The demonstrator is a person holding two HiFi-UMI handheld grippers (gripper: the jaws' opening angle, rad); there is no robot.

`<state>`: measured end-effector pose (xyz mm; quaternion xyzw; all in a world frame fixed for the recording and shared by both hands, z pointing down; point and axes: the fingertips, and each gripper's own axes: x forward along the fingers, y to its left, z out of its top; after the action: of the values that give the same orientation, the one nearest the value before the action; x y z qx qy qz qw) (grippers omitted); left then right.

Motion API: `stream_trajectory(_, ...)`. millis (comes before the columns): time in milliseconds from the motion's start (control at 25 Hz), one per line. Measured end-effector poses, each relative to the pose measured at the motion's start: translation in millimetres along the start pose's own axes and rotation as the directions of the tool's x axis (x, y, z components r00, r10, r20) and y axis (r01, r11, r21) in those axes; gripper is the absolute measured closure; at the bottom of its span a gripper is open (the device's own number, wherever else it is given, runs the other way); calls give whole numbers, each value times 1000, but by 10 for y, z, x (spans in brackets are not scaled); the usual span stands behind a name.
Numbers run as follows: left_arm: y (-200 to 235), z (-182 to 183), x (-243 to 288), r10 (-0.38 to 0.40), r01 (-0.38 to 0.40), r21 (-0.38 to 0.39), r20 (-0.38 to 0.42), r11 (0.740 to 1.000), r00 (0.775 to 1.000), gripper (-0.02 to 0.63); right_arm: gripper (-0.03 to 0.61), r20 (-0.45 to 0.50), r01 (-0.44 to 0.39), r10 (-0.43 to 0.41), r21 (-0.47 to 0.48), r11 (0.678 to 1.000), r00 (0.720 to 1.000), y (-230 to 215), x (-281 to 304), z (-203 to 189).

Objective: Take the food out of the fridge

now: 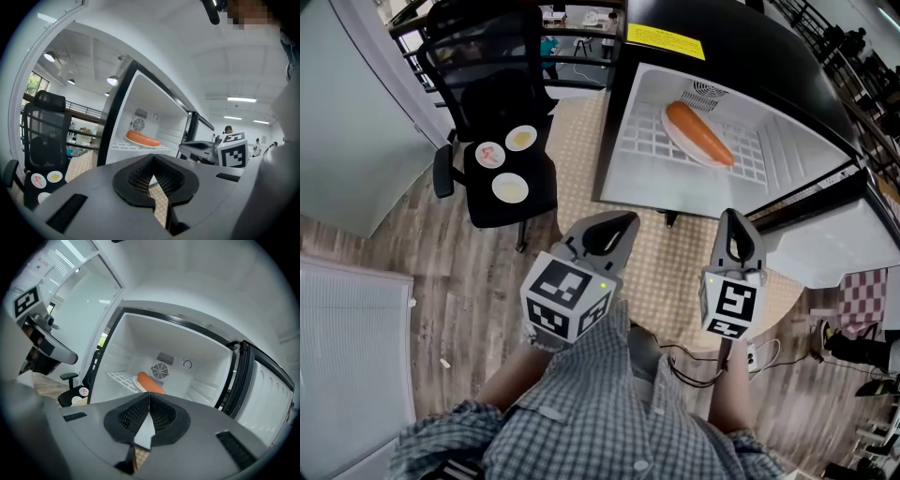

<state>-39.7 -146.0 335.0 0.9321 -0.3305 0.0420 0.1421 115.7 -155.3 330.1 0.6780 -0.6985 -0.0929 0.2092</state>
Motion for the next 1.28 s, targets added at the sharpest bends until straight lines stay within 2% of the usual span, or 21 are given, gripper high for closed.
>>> stream_trajectory(240,48,11,92,19,-19,-3,-6,1000,1000,609,568,-12,-5,3,-134,991,1000,-43,307,-9)
stream_trajectory(360,53,-4,166,23,-23,-9,-11,1000,1000,609,568,-22,-3,-2,-236,972,1000,-65,443,-36)
stream_trajectory(560,56,-18,271,27,-27,-20,-15,999,1000,609,568,-43,-23,6,-413,911,999,-32,634,-42)
stream_trajectory(800,59,-18,390,23,-24,-29,-17,999,1000,609,566,-74,-76,41,-572,817,996,84,831,-91)
stream_trajectory(920,91,-35,439,27,-27,-36,-22,999,999,609,561,-99,-105,55,-622,776,994,130,921,-138)
stream_trajectory(1000,108,-42,469,29,-30,-43,-24,999,999,609,508,-118,-125,63,-648,751,991,156,973,-178)
stream_trajectory(1160,120,-53,523,30,-31,-51,-26,998,999,609,506,-147,-151,66,-700,697,987,188,1056,-255)
stream_trajectory(1280,121,-59,552,31,-33,-56,-27,998,999,609,506,-161,-164,67,-722,672,985,188,1107,-292)
